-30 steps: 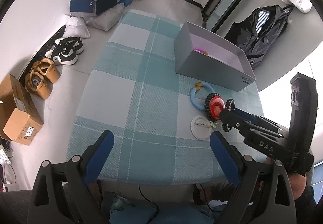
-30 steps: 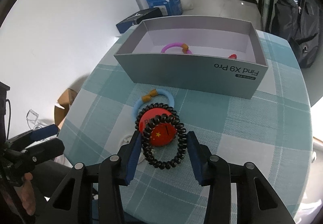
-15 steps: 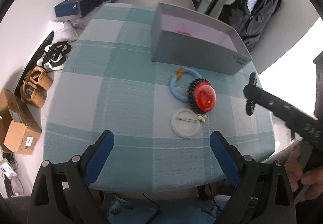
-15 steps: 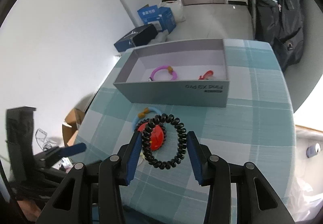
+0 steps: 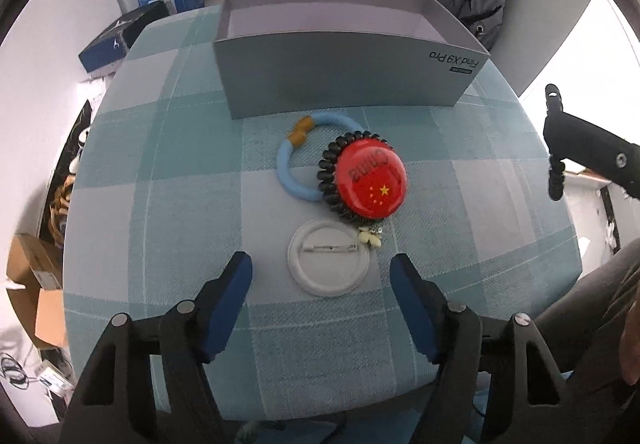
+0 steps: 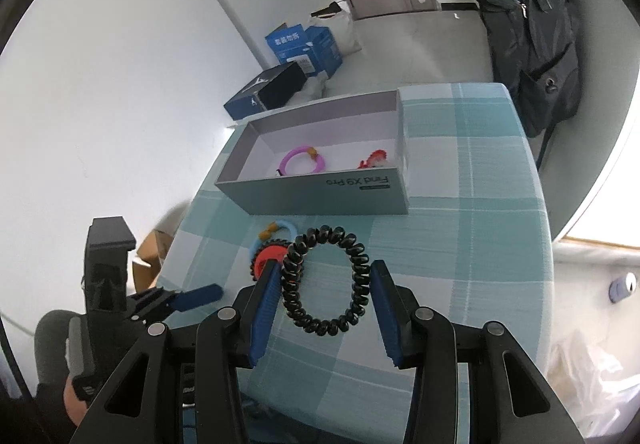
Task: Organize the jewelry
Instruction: 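Lift the bracelet with the right tool while the left tool approaches the white badge, then grasp the white pin badge with the left tool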
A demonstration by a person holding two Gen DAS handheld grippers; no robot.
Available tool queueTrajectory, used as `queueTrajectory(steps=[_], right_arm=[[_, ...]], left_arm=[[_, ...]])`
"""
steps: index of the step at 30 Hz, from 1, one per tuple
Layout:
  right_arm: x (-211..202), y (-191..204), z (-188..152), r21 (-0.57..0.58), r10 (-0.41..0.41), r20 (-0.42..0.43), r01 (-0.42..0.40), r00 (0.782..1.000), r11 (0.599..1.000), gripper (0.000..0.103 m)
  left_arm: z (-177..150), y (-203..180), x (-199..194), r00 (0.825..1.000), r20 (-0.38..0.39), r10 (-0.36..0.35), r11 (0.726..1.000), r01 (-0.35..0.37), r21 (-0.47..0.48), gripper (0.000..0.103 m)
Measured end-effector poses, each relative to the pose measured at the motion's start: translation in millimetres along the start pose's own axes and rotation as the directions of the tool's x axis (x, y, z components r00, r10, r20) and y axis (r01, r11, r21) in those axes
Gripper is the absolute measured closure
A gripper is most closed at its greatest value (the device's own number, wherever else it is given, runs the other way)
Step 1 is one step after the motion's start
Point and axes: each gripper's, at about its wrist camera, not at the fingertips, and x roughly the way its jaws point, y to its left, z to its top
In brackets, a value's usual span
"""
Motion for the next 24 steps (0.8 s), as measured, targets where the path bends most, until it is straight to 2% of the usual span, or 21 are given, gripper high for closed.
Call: queueTrajectory(steps=[2,3,4,10,16,24], right_arm=[[-1.8,-0.3,-0.6,0.001,0.005,0.002,-0.005,1.000,1.000,0.059],[-2.4,-0.1,-0.6,0.000,0.007,0.004,-0.007,1.000,1.000,0.059],[-3.1,0.3,-0.8,-0.002,0.008,0.005,-0.008,1.000,1.000,0.059],[-4.7,0.6,-2.0,-0.003,0.013,0.010,-0.013,1.000,1.000,0.059],[-6.2,0.3,-2.6,0.005,0.010,0.016,-0.010,1.000,1.000,0.059],[-4.5,2.1,-1.6,0.012,0.023,0.006,-0.023,1.000,1.000,0.059]], left_arm=[[0.2,-3.3,-0.5,1.000,0.004,0.020,1.000,-0.020,0.020,0.049],[0.3,-5.5,-1.3,0.999,0.007,0.032,0.999,-0.032,0.033,0.062],[0.4,-7.9,-1.7,0.999,0.009,0.039,0.998,-0.039,0.047,0.066],[-3.7,-11.1,-4.2,1.000,0.001,0.026,0.997,-0.026,0.067,0.066],[-3.8,-1.0,-7.0,1.000,-0.009,-0.013,1.000,0.013,0.017,0.066],[0.2,11.5,-34.4,0.997,0.062,-0.038,0.998,0.041,-0.045,0.066]])
